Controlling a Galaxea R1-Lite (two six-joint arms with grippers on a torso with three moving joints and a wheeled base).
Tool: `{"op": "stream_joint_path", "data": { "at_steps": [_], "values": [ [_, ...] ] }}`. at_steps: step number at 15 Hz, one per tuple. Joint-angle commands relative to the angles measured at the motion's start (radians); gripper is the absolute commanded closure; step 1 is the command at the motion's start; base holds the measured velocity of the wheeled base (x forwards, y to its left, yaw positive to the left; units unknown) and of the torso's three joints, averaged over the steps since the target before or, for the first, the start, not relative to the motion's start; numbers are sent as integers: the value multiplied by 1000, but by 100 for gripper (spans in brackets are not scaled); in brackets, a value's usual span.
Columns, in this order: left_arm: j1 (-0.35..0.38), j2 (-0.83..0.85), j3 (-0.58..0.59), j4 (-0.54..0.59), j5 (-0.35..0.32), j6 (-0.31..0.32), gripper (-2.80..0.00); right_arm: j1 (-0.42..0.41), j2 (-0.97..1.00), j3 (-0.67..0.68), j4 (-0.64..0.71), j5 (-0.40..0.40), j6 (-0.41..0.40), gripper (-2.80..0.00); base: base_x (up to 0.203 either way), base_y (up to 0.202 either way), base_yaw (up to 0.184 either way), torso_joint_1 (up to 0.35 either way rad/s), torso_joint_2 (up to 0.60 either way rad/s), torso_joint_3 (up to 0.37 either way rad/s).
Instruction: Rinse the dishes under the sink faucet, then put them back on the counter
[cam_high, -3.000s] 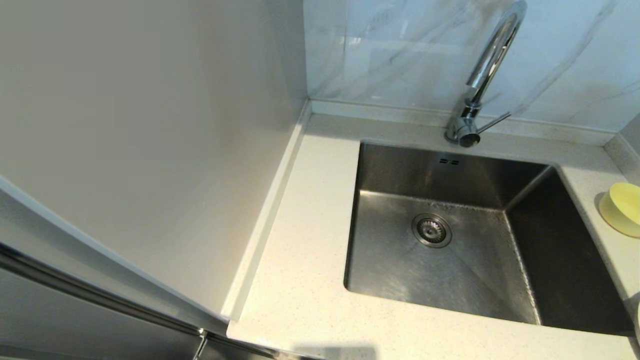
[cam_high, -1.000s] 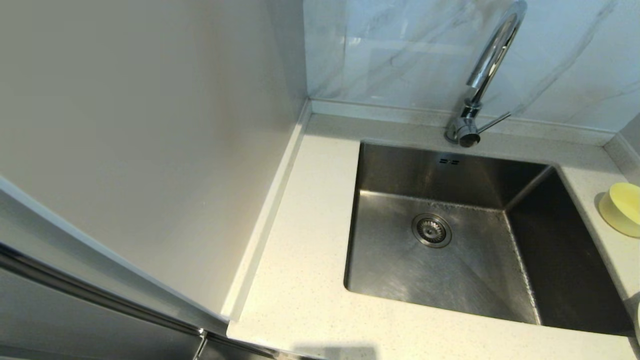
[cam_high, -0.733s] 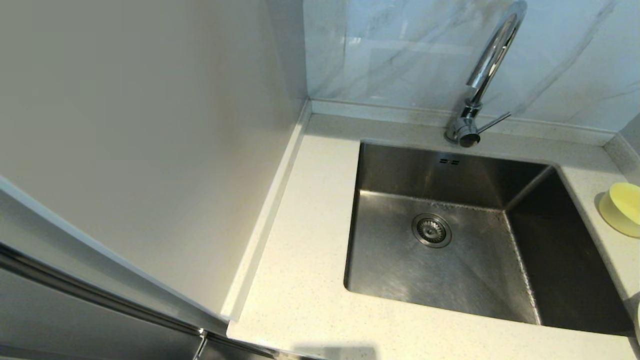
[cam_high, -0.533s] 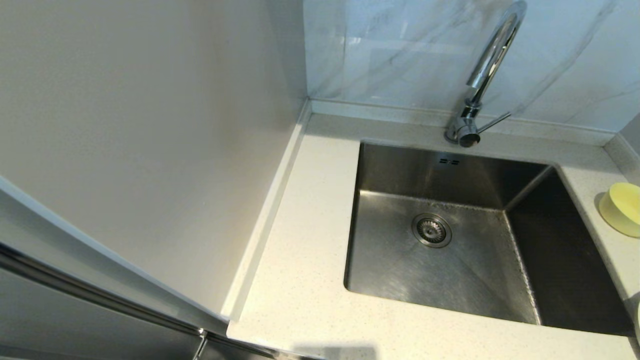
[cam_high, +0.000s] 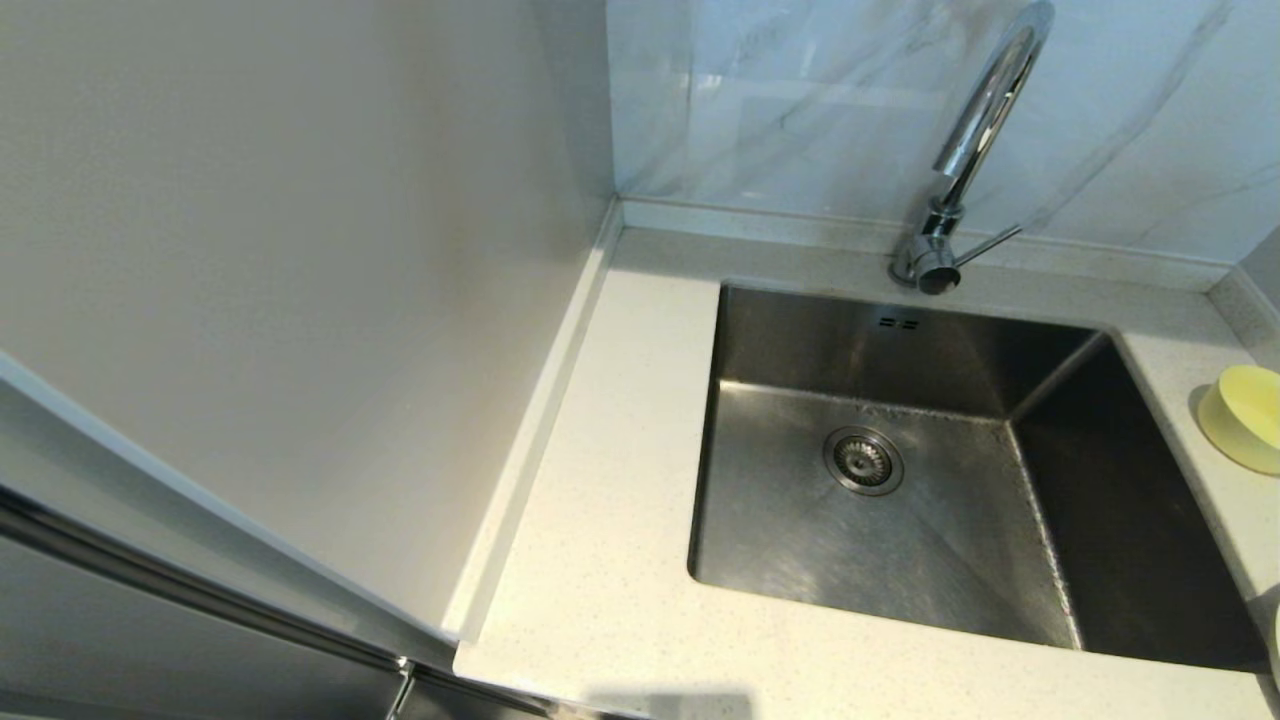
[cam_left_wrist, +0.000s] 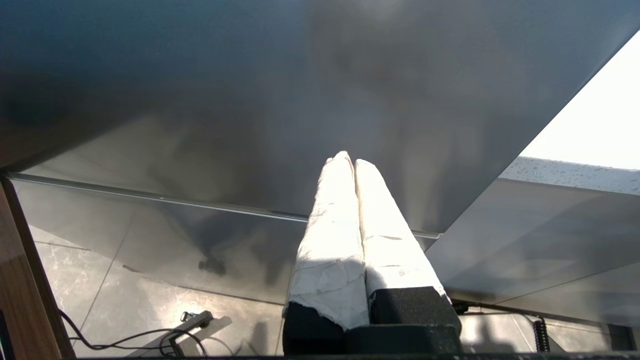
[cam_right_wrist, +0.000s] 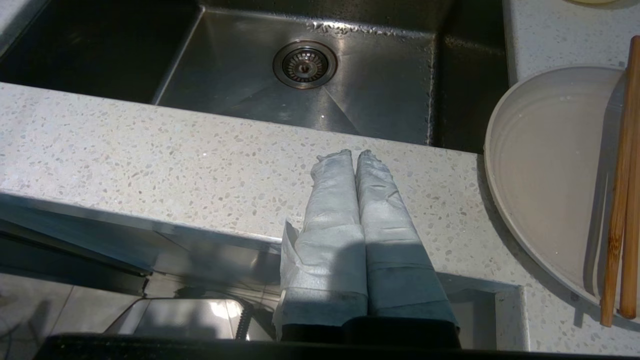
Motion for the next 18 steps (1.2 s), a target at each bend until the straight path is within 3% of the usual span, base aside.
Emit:
{"op": "stream_joint_path", "data": {
  "at_steps": [1, 18],
  "values": [
    [0, 0, 0, 0, 0, 0, 0, 0, 2, 0, 1, 0, 0, 0, 0, 0, 0, 0, 0, 0],
    [0, 0, 0, 0, 0, 0, 0, 0, 2, 0, 0, 0, 0, 0, 0, 0, 0, 0, 0, 0]
  ]
}}
